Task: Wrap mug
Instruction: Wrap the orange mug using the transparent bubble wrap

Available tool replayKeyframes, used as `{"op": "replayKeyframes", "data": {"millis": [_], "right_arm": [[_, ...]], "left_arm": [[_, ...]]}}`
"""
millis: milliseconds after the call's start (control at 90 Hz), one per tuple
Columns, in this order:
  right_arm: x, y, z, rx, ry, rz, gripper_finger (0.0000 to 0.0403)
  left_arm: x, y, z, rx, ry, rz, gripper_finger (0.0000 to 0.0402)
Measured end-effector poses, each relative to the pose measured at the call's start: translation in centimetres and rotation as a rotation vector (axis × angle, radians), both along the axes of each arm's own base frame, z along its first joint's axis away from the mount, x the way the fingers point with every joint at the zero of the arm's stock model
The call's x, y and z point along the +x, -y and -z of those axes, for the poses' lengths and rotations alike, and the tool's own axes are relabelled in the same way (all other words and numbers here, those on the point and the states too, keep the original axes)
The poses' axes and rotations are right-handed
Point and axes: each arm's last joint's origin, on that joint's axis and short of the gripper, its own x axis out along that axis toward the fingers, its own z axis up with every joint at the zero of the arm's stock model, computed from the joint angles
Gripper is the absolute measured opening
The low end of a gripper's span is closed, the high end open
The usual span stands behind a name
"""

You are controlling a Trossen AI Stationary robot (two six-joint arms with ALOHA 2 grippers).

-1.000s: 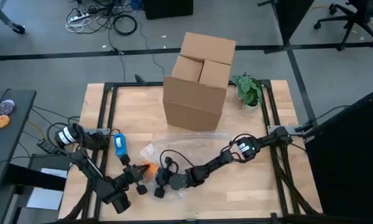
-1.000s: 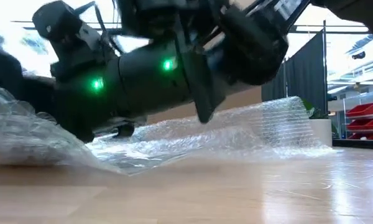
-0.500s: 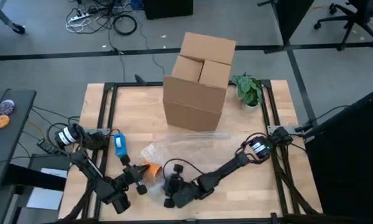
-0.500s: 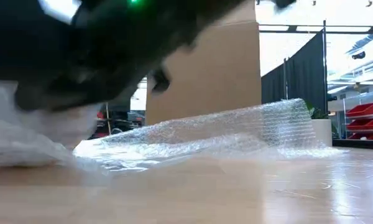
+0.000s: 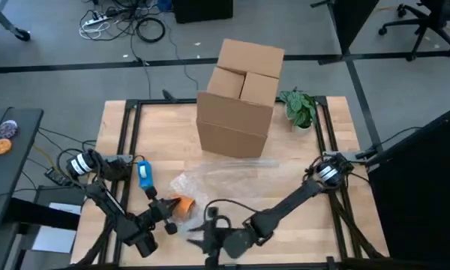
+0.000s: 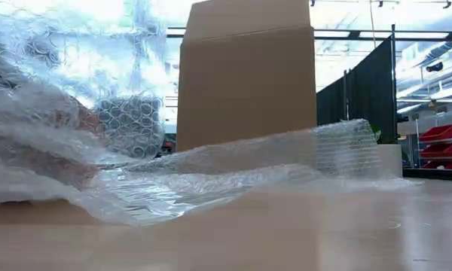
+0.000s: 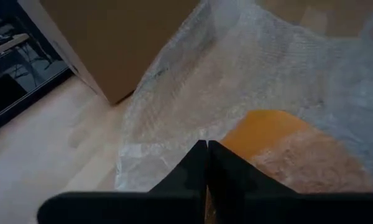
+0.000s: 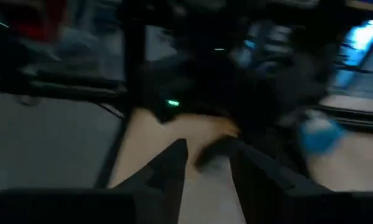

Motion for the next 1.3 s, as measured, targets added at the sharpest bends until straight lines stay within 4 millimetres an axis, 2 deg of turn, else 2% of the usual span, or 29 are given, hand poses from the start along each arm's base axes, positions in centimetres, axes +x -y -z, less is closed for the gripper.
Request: {"op": "replayKeyframes", "data": {"millis": [133, 256, 378, 567, 767, 933, 1067, 1300], "right_arm": [[2.3, 1.8, 4.5, 0.114, -0.026, -0.009, 0.0047], [2.7, 3.2, 5.8, 0.096, -0.100, 0.107, 0.0007], [2.2, 4.0, 6.7, 0.049, -0.208, 0.222, 0.0007], [2.9, 6.2, 9.4, 0.129, -0.322, 0.264, 0.0002], [5.2, 8.1, 11.8, 0.181, -0.201, 0.191, 0.0001], [6.1, 9.7, 11.5, 0.122, -0.129, 0.194, 0.0000], [6.2, 10.1, 11.1, 0.068, -0.080, 0.289, 0.0000], [5.3, 8.6, 11.5, 0.161, -0.119, 0.339, 0.0000]], "left_arm": [[0.0, 0.0, 0.0, 0.001, 0.000, 0.000, 0.0000], [0.0, 0.0, 0.0, 0.001, -0.001, 0.000, 0.0000], [0.0, 0.0, 0.0, 0.002, -0.001, 0.001, 0.0000], [0.0, 0.0, 0.0, 0.004, -0.002, 0.001, 0.0000], [0.0, -0.1, 0.0, 0.014, 0.002, 0.003, 0.0000], [-0.1, -0.3, 0.2, 0.024, 0.000, 0.004, 0.0000], [-0.3, -0.6, 0.4, 0.035, 0.006, 0.004, 0.0000], [-0.3, -0.6, 0.4, 0.024, 0.020, 0.002, 0.0000]]}}
